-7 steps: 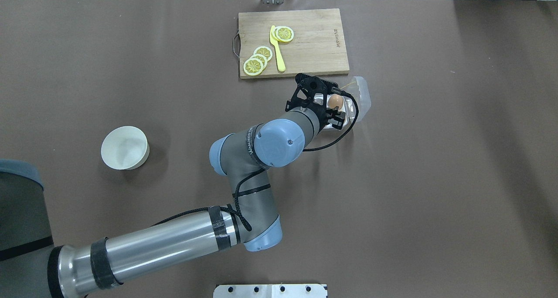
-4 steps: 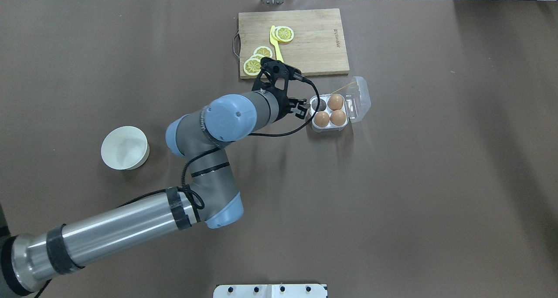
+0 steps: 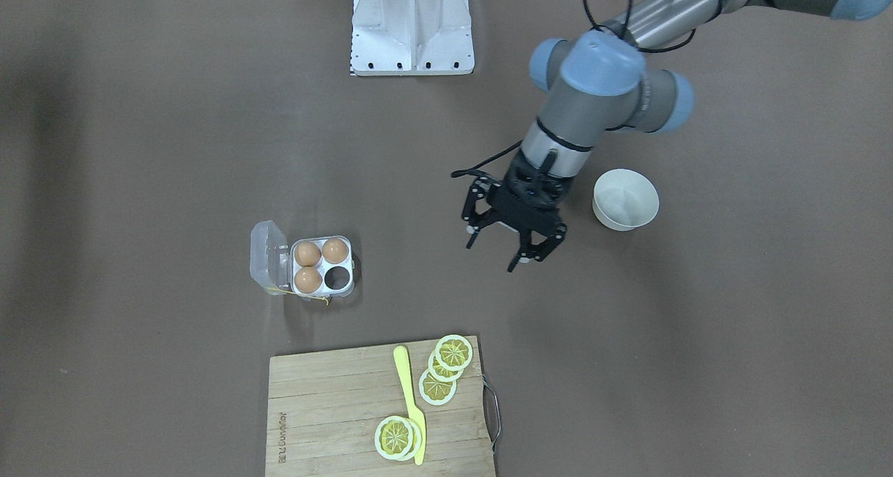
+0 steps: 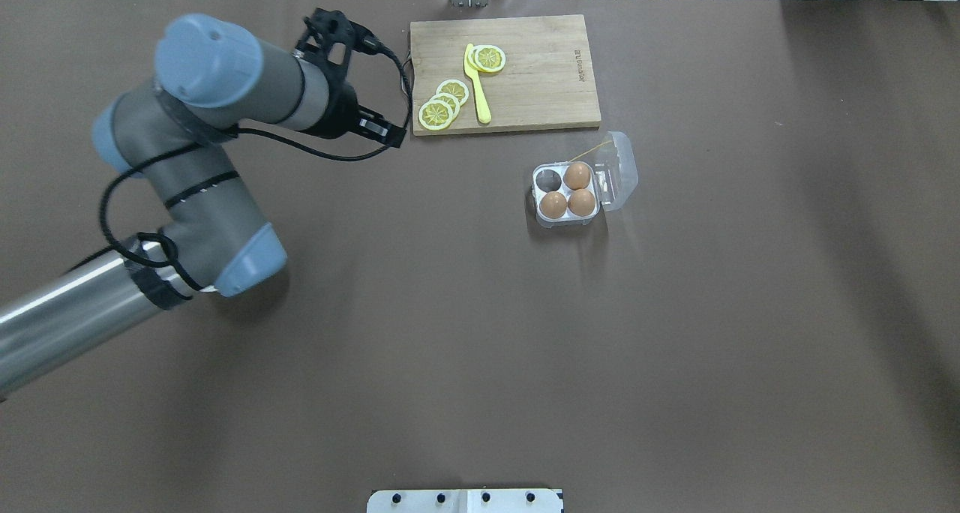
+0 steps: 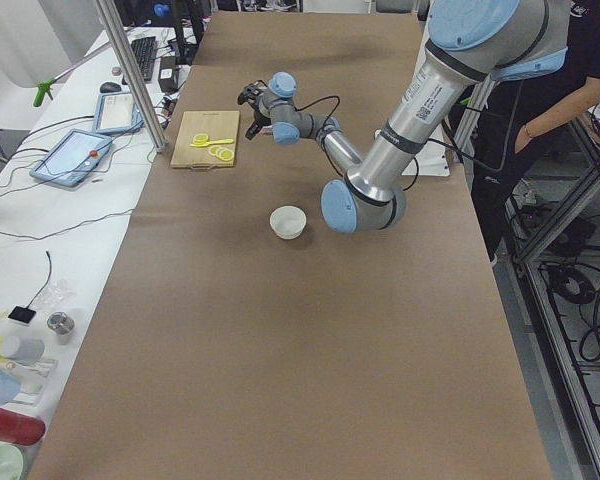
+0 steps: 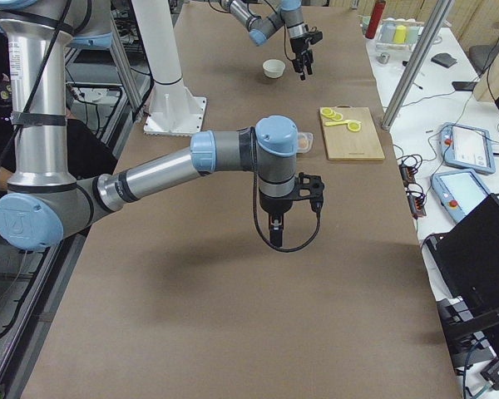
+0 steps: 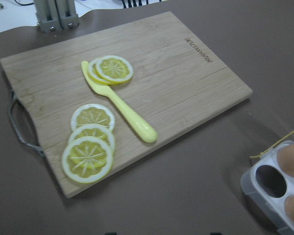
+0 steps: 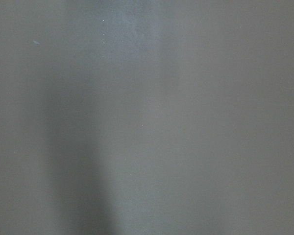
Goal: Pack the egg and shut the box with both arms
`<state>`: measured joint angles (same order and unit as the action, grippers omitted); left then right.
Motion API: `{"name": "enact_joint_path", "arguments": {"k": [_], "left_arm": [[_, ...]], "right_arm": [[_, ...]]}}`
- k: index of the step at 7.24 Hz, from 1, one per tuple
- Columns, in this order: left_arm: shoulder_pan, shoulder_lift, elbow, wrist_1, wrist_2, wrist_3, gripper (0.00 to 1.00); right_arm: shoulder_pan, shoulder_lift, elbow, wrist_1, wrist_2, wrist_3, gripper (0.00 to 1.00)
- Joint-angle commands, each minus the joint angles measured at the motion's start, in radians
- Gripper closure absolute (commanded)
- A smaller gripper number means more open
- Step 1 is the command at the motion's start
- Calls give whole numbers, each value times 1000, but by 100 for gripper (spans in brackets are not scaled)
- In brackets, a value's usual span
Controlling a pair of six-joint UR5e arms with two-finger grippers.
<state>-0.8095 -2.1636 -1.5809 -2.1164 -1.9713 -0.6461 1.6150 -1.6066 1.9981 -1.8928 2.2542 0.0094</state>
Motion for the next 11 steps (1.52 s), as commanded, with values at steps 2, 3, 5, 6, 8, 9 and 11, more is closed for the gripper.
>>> {"name": "enact_joint_path", "arguments": {"k": [2, 3, 5, 6, 8, 9, 11], "left_arm": [[-316, 218, -39, 22, -340, 251, 29], [-389, 261, -39, 88, -374, 361, 29], [-511, 261, -48, 346, -397, 625, 29], [-555, 263, -47, 422, -399, 687, 29], [-605, 275, -42, 531, -425, 758, 29], [-623, 313, -41, 533, -426, 795, 29], [-629, 327, -41, 532, -425, 812, 29]], "right_arm": [[-18, 26, 4, 1, 74, 7, 0], [-105, 60, 11, 0, 53, 7, 0], [-219, 132, 16, 1, 74, 11, 0], [-298, 189, 18, 3, 84, 18, 0], [-409, 243, 18, 6, 149, 114, 0], [-493, 247, 16, 27, 150, 151, 0], [-618, 258, -62, 231, 139, 305, 0]]}}
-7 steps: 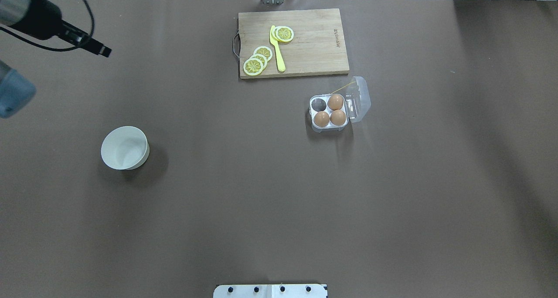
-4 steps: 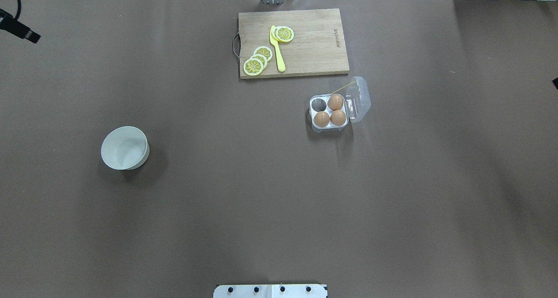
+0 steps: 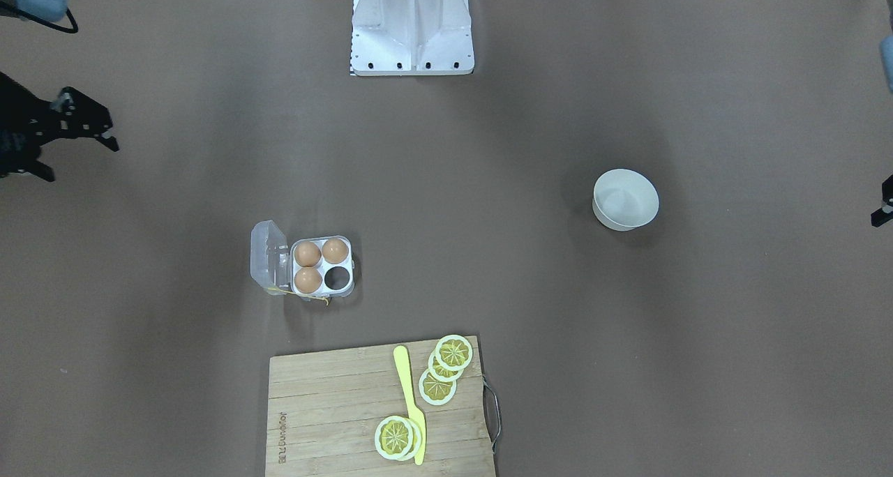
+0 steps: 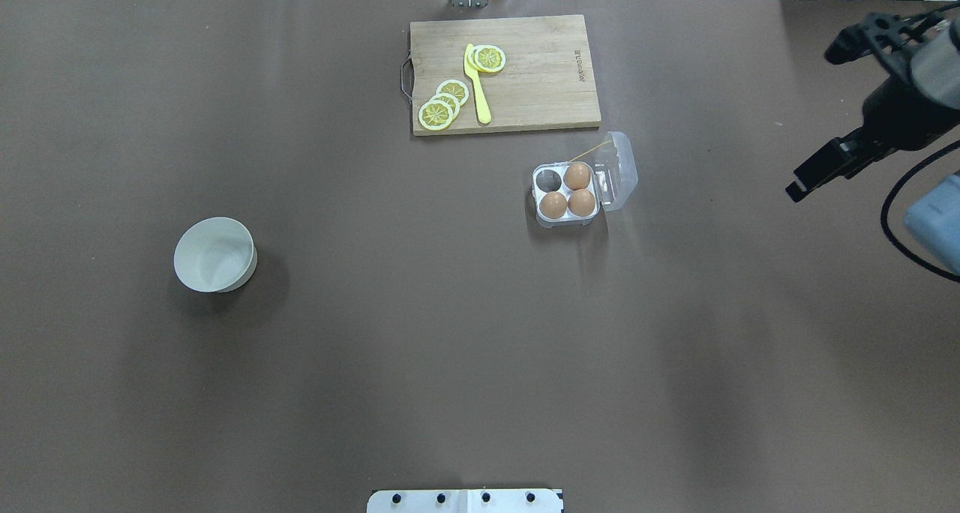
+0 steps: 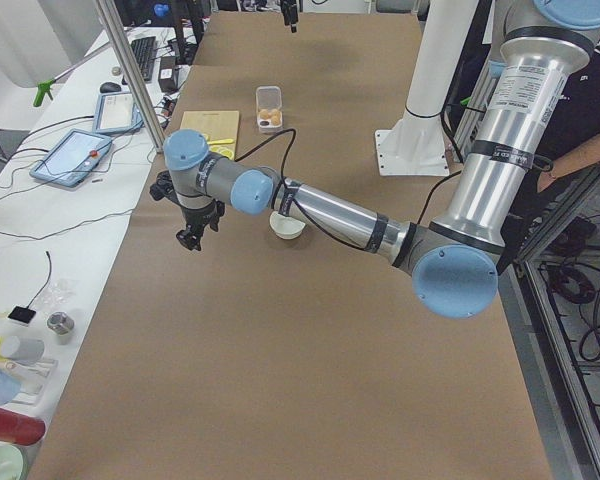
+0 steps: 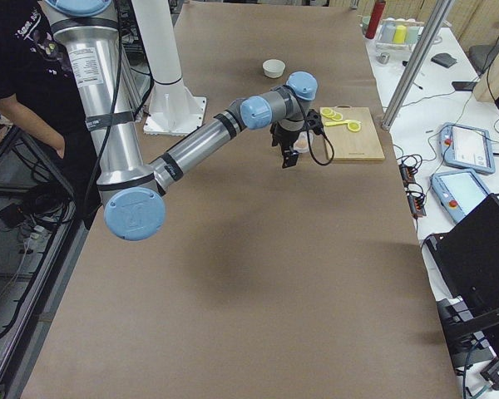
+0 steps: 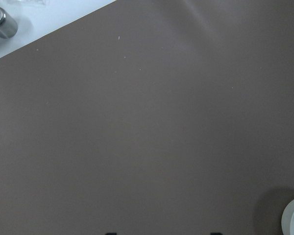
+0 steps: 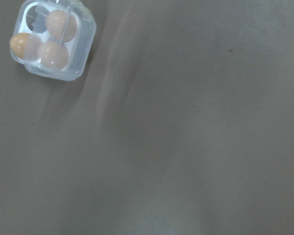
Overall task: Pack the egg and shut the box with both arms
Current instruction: 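Move the right gripper toward the open lid of the egg box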
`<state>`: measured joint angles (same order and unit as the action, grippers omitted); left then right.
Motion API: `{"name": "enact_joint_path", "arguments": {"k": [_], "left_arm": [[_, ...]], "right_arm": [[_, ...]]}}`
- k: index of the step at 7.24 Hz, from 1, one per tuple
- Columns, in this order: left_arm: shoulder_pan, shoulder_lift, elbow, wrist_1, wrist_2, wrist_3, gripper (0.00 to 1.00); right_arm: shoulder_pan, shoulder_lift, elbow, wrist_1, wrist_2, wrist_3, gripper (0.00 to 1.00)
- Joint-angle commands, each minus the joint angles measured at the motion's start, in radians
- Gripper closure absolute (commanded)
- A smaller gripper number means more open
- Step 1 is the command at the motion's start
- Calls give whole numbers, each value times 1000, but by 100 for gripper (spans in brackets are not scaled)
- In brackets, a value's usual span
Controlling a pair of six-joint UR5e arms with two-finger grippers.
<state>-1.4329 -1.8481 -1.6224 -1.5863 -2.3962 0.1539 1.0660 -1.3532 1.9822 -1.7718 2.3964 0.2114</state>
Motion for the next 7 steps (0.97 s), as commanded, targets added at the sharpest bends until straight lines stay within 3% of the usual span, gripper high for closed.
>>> {"name": "enact_joint_path", "arguments": {"k": [1, 2, 6, 7], "left_arm": [[-8, 12, -1, 2, 2, 13, 29], [-14, 13, -4, 2, 0, 22, 29], [-14, 16, -4, -1, 3, 35, 29], [-15, 18, -4, -3, 2, 35, 29]], "right_arm": [[-102, 5, -78, 185, -37, 118, 1], [-115, 15, -109, 207, -42, 117, 14], [-127, 182, -241, 212, -124, 121, 33], [-132, 199, -278, 228, -170, 120, 43]]}}
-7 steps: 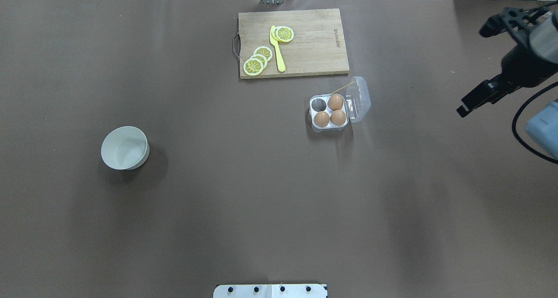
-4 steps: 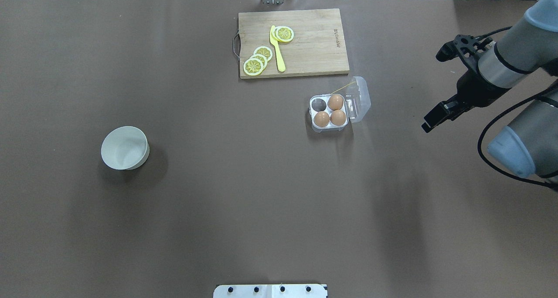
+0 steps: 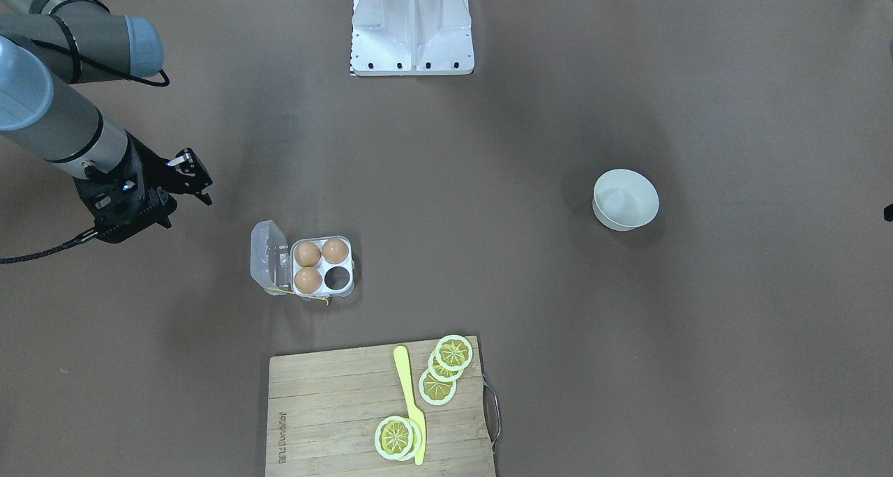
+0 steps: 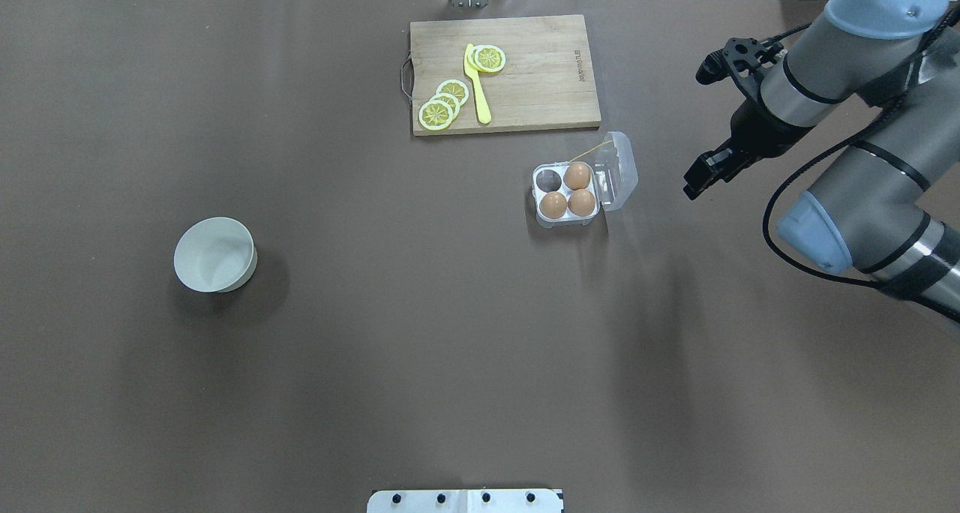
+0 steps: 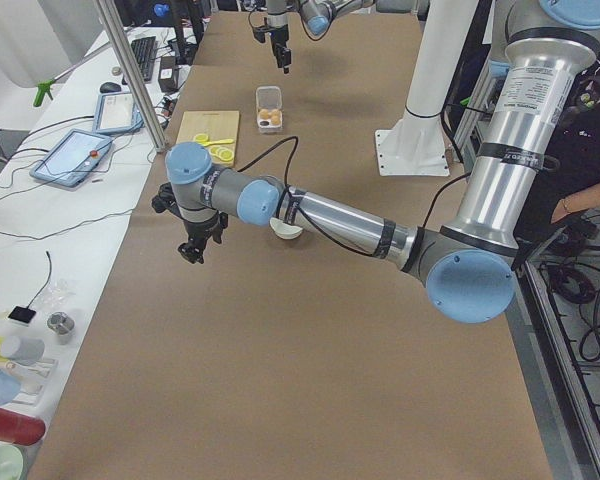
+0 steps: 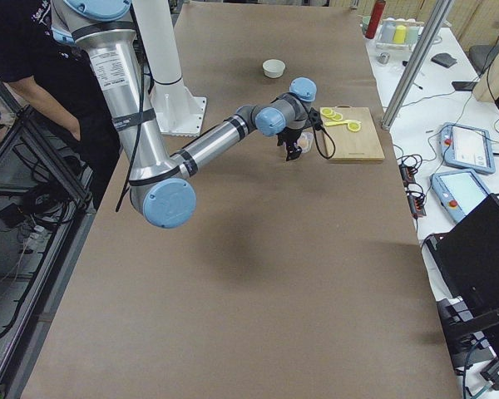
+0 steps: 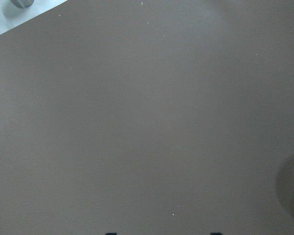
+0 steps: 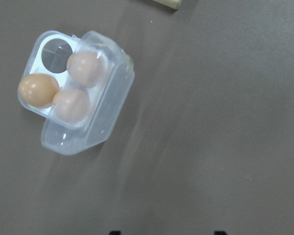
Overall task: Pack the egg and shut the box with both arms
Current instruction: 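Move the right gripper toward the open lid of the egg box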
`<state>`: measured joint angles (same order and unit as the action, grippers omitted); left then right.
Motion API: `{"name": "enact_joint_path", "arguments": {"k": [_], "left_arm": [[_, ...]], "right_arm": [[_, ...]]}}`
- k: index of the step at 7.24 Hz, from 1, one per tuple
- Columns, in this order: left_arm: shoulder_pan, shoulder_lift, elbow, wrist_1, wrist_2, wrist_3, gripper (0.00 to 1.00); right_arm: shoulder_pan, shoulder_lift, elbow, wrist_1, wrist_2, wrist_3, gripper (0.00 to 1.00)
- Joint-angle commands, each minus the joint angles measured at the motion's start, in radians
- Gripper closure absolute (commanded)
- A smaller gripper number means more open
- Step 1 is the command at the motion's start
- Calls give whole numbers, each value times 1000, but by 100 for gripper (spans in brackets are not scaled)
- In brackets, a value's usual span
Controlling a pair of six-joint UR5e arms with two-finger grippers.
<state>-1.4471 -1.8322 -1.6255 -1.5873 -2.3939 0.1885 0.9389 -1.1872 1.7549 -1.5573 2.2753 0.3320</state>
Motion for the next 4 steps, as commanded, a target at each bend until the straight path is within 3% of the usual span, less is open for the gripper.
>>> {"name": "enact_joint_path", "arguments": {"k": [1, 3, 4], "left_arm": [[-7, 2, 1, -3, 2, 0, 29], [-24, 4, 13, 7, -1, 43, 29], [-36, 4, 24, 6, -1, 45, 29]], "right_arm": [[-8, 37, -95, 55, -71, -1, 48], [-17, 93, -207, 144, -76, 2, 49], [-25, 113, -216, 144, -76, 10, 51]]}}
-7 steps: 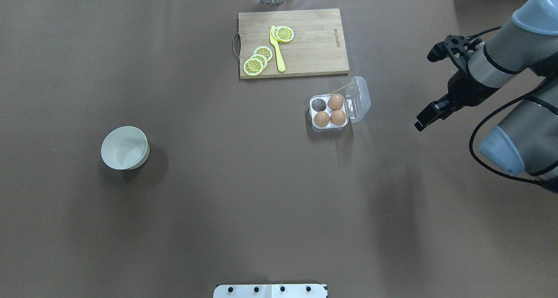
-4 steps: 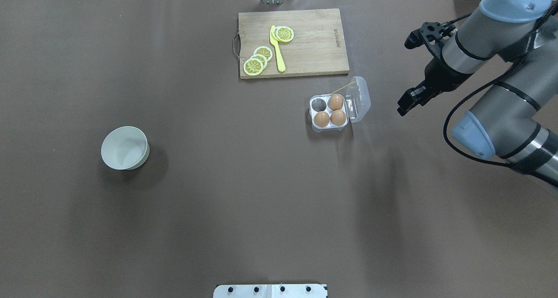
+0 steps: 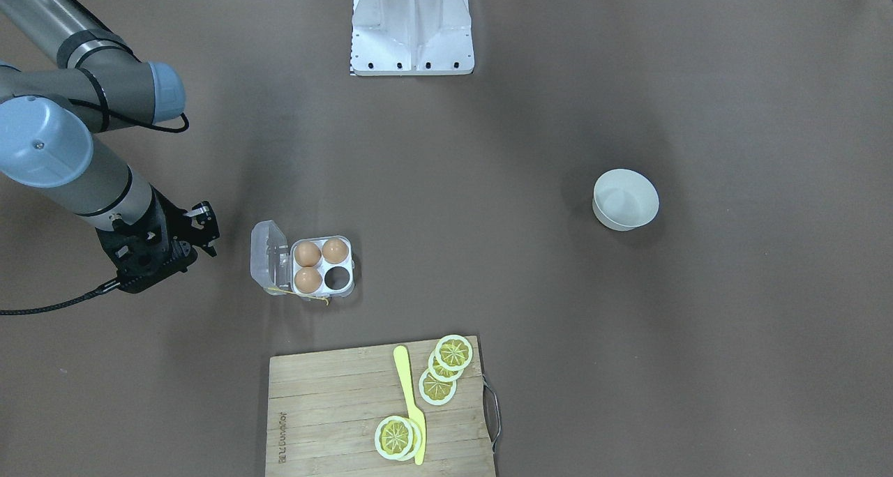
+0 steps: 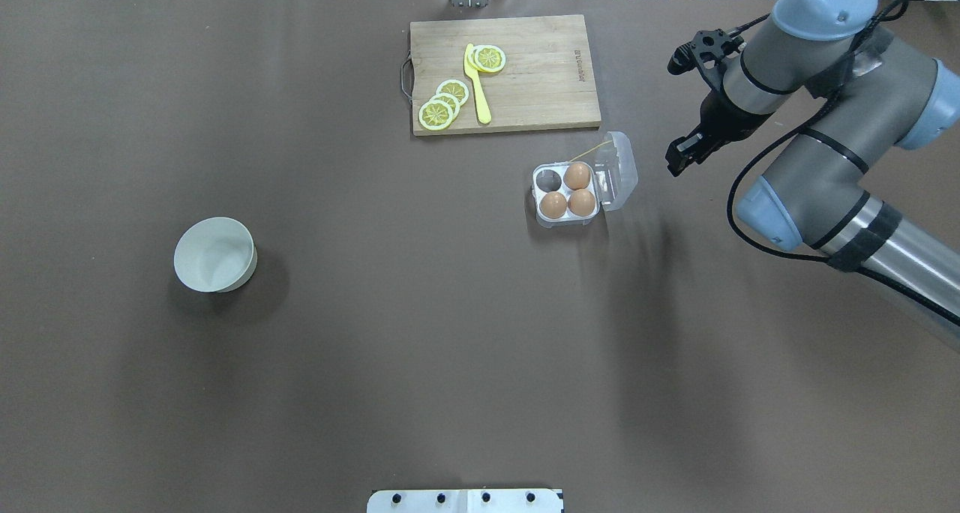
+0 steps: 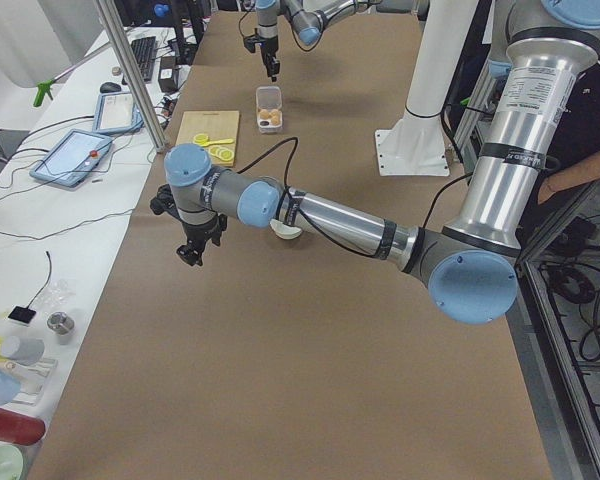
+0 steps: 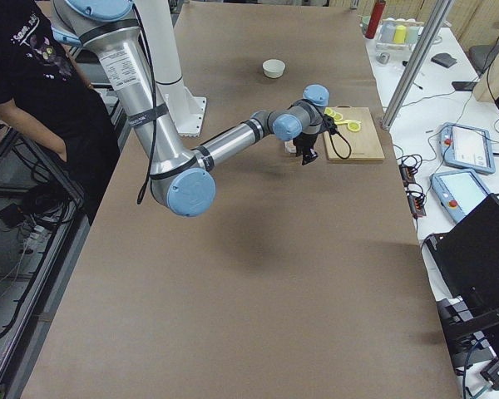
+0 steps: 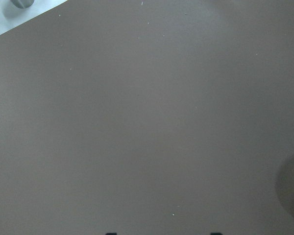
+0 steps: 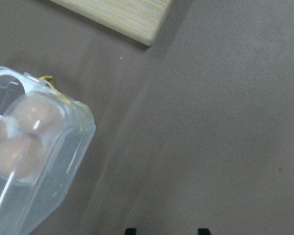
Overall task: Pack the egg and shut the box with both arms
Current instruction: 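Move the right gripper toward the open lid of the egg box, then push the clear lid down over the eggs with the right gripper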
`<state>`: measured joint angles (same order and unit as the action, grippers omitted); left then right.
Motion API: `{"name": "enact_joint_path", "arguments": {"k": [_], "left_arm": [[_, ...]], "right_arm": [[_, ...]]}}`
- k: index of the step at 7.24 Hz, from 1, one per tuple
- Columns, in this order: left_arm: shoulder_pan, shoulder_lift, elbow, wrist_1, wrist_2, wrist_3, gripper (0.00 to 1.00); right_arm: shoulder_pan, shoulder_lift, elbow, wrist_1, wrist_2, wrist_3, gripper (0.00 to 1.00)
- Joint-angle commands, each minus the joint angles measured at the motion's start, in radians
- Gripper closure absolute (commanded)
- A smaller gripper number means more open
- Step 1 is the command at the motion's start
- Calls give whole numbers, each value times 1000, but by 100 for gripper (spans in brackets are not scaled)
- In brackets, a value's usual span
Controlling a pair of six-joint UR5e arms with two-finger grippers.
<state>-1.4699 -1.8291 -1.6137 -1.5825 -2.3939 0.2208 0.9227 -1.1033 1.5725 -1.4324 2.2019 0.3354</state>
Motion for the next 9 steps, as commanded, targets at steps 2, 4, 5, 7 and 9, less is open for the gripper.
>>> {"name": "enact_joint_path", "arguments": {"k": [2, 4, 5, 7, 9], "left_arm": [[-38, 28, 28, 1, -1, 72, 29], [-50, 31, 31, 1, -1, 78, 29], [-56, 33, 32, 1, -1, 78, 29], [-58, 60, 32, -10, 1, 78, 29], [-64, 70, 32, -11, -1, 80, 29]], "right_arm": [[-48, 75, -34, 21, -2, 97, 51], [-79, 94, -34, 45, -2, 135, 51], [-103, 94, -34, 79, -25, 189, 50], [-116, 102, -35, 93, -38, 214, 50], [-123, 112, -37, 93, -38, 215, 48]]}}
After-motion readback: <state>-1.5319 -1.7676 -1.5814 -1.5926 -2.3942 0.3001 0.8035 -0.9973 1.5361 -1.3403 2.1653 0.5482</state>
